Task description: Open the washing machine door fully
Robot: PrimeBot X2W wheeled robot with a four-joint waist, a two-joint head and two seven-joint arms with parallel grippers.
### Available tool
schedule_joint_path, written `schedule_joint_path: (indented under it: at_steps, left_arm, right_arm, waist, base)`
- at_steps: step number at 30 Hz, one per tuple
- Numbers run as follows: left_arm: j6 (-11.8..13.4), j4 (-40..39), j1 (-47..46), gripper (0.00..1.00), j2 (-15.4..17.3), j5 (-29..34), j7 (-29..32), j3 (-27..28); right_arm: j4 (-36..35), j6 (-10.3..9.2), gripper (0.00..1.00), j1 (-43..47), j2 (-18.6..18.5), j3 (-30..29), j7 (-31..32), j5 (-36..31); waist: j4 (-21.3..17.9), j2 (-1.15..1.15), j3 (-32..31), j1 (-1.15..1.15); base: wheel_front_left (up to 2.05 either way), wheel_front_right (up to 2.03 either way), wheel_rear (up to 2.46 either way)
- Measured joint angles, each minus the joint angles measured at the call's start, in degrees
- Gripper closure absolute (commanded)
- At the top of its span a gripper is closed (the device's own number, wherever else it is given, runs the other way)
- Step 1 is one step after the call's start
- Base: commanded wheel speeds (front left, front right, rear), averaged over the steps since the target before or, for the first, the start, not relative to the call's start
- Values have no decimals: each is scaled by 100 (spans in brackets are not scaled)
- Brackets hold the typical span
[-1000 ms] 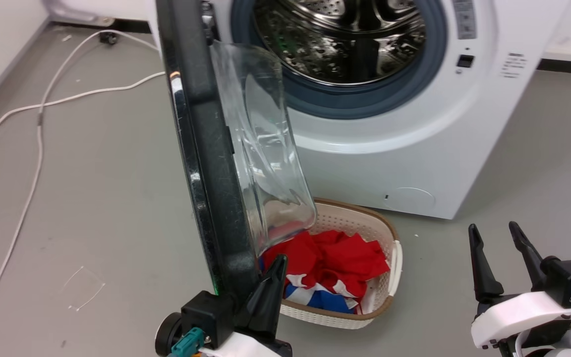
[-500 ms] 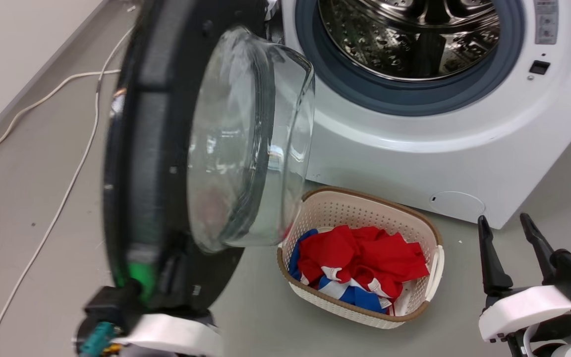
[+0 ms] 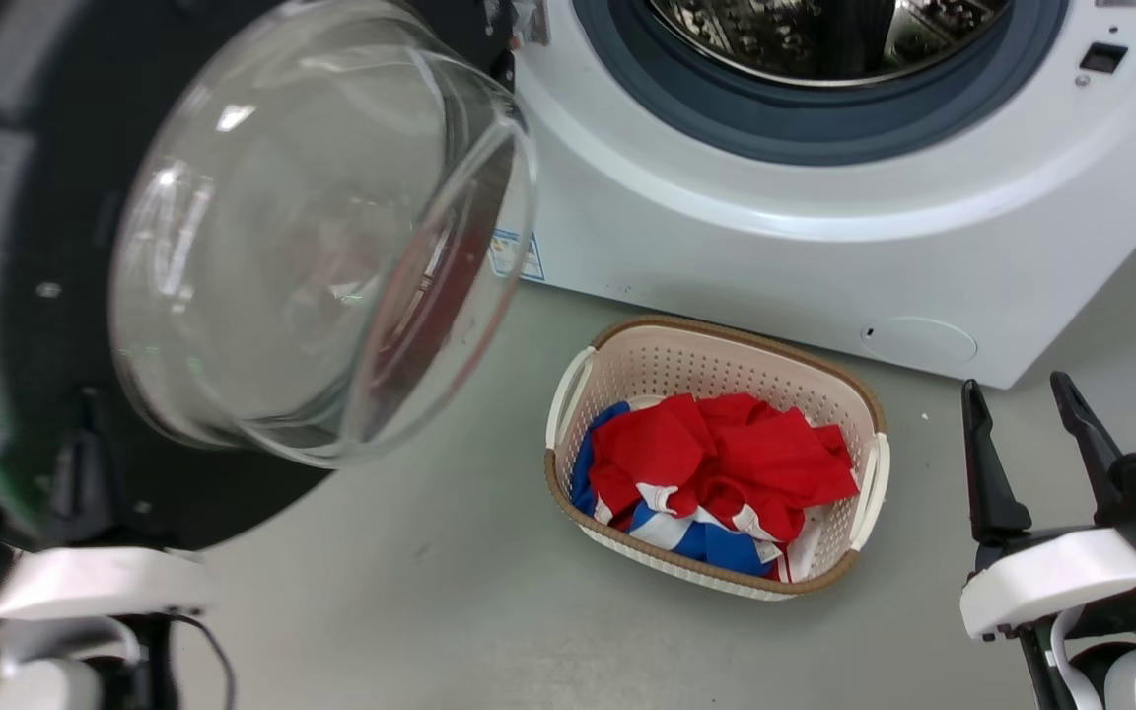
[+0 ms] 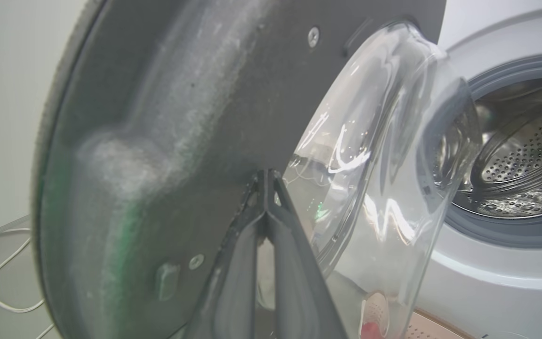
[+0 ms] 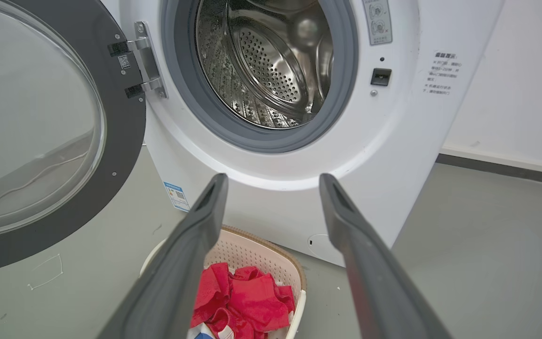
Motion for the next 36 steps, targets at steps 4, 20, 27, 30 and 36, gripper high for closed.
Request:
schedule_joint_path:
  at_steps: [4,20,27,30,36]
  left_arm:
    - [-181,368,-214,100,265,-202,-55,346]
    - [-790,2035,-1105,100,970,-367,-235,1258]
    - [-864,2105,-1125,100,953,-63,-237,1282]
    - [-861,1904,-864,100,815,97,-250,1191]
    - [-742,1239,-271,100,499,292,-201,904]
  right_arm:
    - [7,0,0,-90,0,2,16,-19]
    - [234,0,0,-316,0,-7,-43,0]
    - [455,0,0,-313,0,52,-140,62]
    - [548,0,0,-294,0,92,-194,114]
    - [716,0,0,-140,0,177,-247,202]
  waist:
    - [-62,0,127,0]
    - [-315,0,314,0]
    - [-370,0,104,0]
    - [-413,0,-39,0]
    - [-522,0,-360,0]
  base:
    - [0,0,0]
    - [0,0,0]
    - [0,0,0]
    - [0,0,0]
    - [0,0,0]
